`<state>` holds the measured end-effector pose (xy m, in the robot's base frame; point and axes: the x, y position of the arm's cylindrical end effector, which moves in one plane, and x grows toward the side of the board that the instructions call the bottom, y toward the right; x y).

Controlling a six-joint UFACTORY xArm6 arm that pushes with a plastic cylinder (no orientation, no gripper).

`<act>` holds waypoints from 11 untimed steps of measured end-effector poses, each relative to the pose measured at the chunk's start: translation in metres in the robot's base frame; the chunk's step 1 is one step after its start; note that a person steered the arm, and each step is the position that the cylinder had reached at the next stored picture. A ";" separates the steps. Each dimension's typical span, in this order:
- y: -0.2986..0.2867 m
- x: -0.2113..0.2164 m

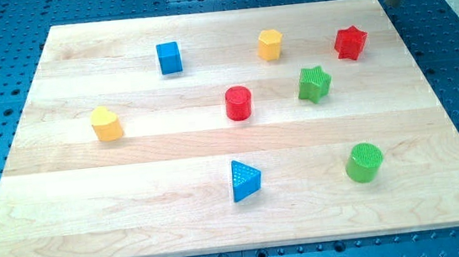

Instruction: Move the red star into the green star

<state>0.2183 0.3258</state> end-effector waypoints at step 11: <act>-0.124 0.355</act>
